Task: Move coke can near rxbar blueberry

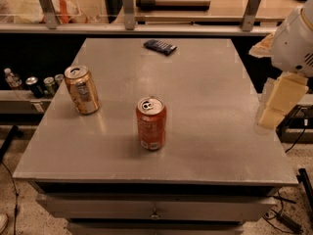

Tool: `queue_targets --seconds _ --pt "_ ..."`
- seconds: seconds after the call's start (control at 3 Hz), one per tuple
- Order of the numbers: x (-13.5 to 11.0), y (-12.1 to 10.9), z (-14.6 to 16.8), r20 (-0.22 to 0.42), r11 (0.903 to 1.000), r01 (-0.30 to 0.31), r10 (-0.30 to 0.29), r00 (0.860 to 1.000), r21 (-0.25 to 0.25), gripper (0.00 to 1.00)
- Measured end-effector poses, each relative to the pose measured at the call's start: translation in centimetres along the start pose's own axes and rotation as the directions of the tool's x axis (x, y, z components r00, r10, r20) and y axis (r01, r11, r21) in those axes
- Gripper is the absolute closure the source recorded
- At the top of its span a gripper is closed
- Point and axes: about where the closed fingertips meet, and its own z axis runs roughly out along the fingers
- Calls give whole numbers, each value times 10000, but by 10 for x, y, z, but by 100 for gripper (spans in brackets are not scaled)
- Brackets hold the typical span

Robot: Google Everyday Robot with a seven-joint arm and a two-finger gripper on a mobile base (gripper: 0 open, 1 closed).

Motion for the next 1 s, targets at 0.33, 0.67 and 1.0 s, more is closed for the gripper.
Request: queue_targets --seconds 0.33,0.67,1.0 --pt "-6 3 24 1002 9972 27 48 9950 -746 0" --pt "-11 5 43 2358 9902 -55 387 9710 -1396 0" --pt "-18 7 42 2648 9883 -45 453 9632 -1527 0"
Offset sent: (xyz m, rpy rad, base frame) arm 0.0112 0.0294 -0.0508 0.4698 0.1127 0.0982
